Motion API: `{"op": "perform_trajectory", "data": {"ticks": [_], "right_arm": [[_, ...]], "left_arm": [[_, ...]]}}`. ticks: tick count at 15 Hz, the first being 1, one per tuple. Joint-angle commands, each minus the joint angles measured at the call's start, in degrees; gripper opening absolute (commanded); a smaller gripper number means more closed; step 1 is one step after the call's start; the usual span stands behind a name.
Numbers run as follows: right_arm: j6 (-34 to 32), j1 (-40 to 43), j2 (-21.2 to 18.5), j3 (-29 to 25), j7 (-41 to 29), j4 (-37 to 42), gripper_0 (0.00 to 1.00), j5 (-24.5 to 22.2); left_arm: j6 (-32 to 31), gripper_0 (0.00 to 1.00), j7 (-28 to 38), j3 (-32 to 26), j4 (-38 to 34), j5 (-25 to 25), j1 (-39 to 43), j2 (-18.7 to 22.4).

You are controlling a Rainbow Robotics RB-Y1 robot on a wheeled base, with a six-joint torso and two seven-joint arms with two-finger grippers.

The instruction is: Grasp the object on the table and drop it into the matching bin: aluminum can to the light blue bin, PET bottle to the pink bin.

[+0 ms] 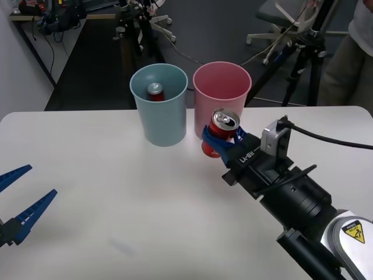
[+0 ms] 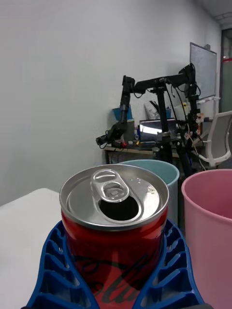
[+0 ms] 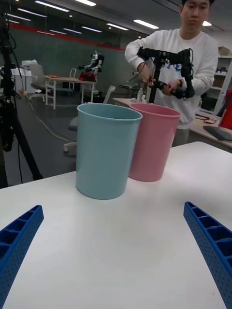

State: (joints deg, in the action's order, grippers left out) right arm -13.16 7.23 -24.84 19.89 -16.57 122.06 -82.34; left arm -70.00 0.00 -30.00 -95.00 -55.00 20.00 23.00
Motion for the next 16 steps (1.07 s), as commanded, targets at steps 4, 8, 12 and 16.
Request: {"op": "perform_trajectory", "data": {"ticks": [4, 8, 12, 16], "right_arm": [[1.21, -5.73, 4.54, 0.23, -13.93, -0.85, 0.0, -15.31], [1.21, -12.15, 9.2, -0.73, -20.61, -6.57, 0.0, -24.45], [1.12, -19.71, 14.65, -2.14, -26.23, -13.16, 0.0, -32.1], [1.21, -27.88, 19.92, -4.25, -26.58, -22.48, 0.0, -34.64]], "left_arm": [[0.0, 1.0, 0.0, 0.0, 0.0, 0.0, 0.0, 0.0], [0.0, 1.0, 0.0, 0.0, 0.0, 0.0, 0.0, 0.0], [0.0, 1.0, 0.0, 0.0, 0.0, 0.0, 0.0, 0.0], [0.0, 1.0, 0.0, 0.0, 0.0, 0.0, 0.0, 0.0]]}}
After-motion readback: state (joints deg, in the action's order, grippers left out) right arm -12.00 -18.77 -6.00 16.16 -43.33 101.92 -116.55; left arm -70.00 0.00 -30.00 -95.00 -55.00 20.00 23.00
